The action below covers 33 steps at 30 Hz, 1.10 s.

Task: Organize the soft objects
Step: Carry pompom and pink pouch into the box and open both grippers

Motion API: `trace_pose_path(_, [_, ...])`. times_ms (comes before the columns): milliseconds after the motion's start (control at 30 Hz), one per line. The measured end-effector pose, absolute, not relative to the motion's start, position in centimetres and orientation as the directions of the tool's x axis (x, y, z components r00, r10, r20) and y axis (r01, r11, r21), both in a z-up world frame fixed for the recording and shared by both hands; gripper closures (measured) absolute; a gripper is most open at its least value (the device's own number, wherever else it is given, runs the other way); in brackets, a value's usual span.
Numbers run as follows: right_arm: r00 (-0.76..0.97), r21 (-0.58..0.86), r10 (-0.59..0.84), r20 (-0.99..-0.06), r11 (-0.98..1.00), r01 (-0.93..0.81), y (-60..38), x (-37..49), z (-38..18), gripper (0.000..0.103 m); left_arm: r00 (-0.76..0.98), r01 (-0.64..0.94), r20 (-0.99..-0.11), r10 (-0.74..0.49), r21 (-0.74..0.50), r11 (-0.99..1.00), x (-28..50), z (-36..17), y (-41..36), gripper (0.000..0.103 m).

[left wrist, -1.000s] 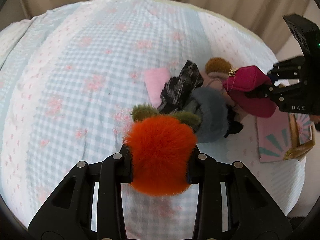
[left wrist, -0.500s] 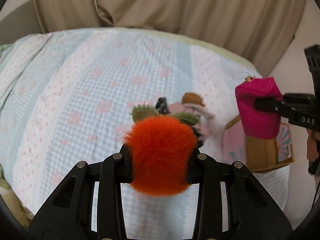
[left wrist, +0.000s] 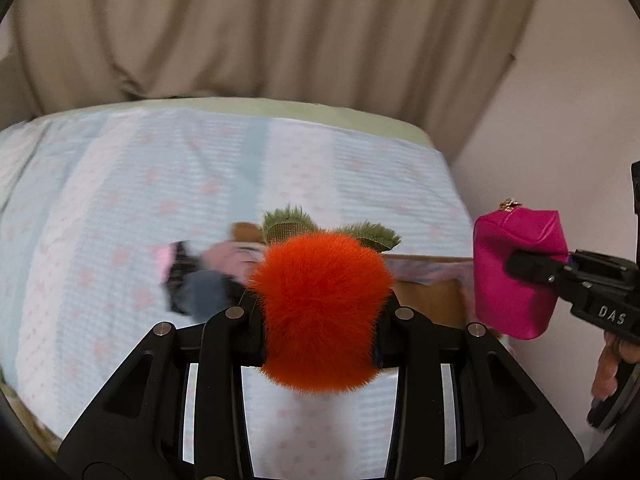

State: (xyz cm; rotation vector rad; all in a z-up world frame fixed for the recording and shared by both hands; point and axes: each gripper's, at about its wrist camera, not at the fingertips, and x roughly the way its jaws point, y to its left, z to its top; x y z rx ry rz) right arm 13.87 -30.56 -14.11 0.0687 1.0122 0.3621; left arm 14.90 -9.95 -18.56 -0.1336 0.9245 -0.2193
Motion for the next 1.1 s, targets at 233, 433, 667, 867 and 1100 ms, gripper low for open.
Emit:
trace_pose_path(233, [0.459, 0.229, 0.230, -0.858, 0.972, -0.059, -37.1, 13.1, -15.6, 0.087, 0.471, 0.250, -0.817, -0.333, -0.238, 0.938, 17.7, -20.9, -19.0, 0.072])
trace_pose_path(433, [0.387, 0.235, 0.191, -0.902, 0.970, 0.069, -41.4, 13.6, -19.4, 0.087, 0.374, 0.295, -0.862, -0.343, -0.240, 0.925, 19.9, -25.4, -24.0, 0.072])
trace_pose_path(667, [0.297, 0.246, 0.195, -0.935, 0.958, 0.145, -43.8, 15.3, -25.1, 0.087, 0.255, 0.297, -0.918, -0.304, -0.225, 0.928, 21.4, -32.3, -26.7, 0.072])
trace_pose_path(867, [0.209, 0.211, 0.172, -0.963, 0.961, 0.177, -43.8, 17.2, -30.1, 0.087, 0.161, 0.293, -0.953, -0.257, -0.203, 0.934, 22.3, -38.2, -27.3, 0.072])
trace_pose_path(1100, [0.142, 0.209, 0.180, -0.973, 0.953, 0.220, -44.2, 18.3, -33.6, 0.087, 0.125, 0.318, -0.966, -0.228, -0.178, 0.931, 22.8, -40.4, -28.0, 0.072])
